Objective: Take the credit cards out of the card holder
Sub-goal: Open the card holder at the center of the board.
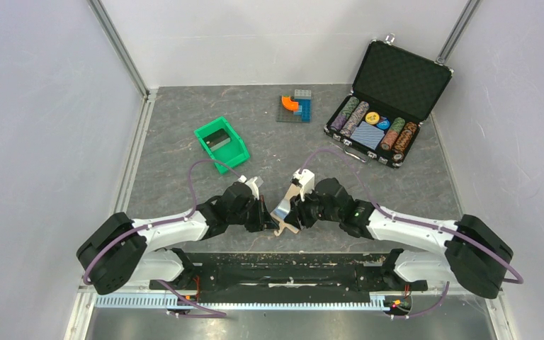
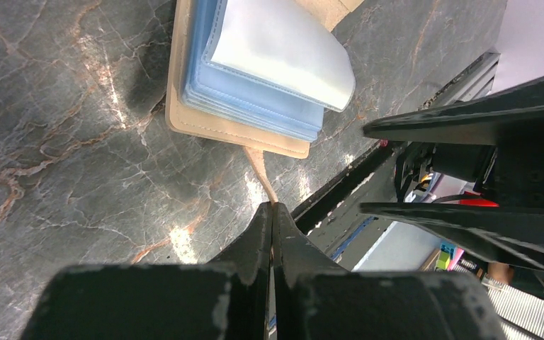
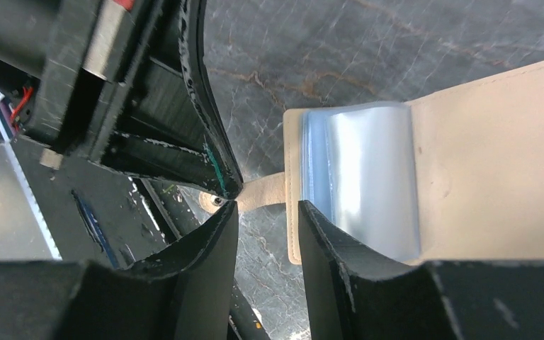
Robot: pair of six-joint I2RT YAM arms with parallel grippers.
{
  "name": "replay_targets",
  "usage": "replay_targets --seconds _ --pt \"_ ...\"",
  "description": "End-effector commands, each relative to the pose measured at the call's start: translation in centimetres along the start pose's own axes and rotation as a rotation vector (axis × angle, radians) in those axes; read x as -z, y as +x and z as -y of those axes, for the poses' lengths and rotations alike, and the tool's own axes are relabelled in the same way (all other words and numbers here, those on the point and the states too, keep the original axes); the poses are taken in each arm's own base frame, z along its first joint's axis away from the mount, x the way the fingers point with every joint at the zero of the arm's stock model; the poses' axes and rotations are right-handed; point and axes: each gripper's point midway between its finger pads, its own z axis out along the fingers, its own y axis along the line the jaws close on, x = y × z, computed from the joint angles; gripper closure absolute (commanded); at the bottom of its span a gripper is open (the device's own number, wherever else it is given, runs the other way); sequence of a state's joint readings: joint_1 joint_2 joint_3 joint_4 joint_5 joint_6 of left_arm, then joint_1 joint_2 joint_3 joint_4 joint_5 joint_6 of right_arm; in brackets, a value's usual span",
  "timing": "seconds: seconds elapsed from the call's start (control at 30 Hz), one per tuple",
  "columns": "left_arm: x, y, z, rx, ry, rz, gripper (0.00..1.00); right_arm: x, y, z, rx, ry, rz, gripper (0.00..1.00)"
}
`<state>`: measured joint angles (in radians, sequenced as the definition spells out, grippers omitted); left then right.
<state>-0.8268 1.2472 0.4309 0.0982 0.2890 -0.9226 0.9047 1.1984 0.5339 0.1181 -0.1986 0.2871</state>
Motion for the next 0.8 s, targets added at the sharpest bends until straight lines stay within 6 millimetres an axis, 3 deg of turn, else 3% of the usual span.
replay_targets --seconds 0.0,0.5,0.77 --pt "0.3 -0.1 0.4 -0.015 0.017 0.012 0.98 -1.2 0.7 -0.8 0.021 -0.056 -0.003 0.60" --pt "0.5 0.1 0.0 -0.012 0.009 0.014 0.98 -2.5 2.5 5.0 0.126 0.228 -0.065 0.49" --pt "0.4 0.3 -0.2 -0.010 0.003 0.006 0.98 -2.9 3.1 5.6 0.186 0.285 -0.101 0.41"
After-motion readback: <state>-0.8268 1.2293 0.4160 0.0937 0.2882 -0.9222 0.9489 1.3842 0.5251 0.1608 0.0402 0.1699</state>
